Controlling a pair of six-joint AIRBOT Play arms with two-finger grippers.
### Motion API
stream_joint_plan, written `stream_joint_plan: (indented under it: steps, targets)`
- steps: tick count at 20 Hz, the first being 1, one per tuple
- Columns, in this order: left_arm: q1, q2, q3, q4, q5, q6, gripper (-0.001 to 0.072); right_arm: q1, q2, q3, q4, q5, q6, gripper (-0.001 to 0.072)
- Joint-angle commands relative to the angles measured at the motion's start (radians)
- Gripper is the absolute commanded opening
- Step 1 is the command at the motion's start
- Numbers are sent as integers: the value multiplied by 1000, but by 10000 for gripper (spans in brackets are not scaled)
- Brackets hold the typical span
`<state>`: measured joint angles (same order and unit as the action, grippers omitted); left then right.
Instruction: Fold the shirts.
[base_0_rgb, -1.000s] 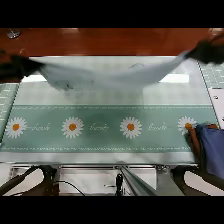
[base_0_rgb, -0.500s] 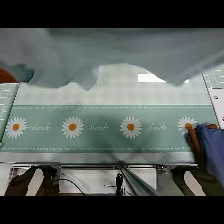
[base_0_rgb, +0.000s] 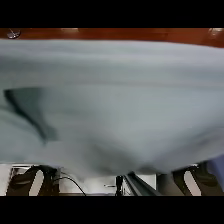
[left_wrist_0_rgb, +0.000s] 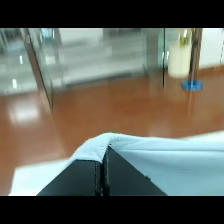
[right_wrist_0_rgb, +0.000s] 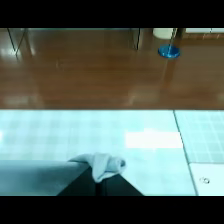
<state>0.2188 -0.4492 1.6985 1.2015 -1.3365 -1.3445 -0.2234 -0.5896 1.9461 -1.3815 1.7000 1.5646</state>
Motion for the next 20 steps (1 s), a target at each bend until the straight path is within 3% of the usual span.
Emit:
stream_joint_plan:
  steps: [1,4,9,11,15,20]
  targets:
    - [-26,-27,-128,39,-6,-15,20,0,8,-123,71,13,23,25]
    - [-26,-119,-289,-29,87,-11,20,0,-23,-332,168,-57,-12,25]
    - [-77,-419,-460,-114,296,2,20,4,-224,-611,214,-347,-116,25]
    - [-123,-574,-456,-114,386,12,20,34,-364,-621,270,-457,-190,25]
    - [-177,-837,-418,-115,567,6,21,100,-670,-591,297,-666,-208,25]
    - [-180,-1035,-375,-122,692,-108,21,106,-1034,-391,298,-719,-99,25]
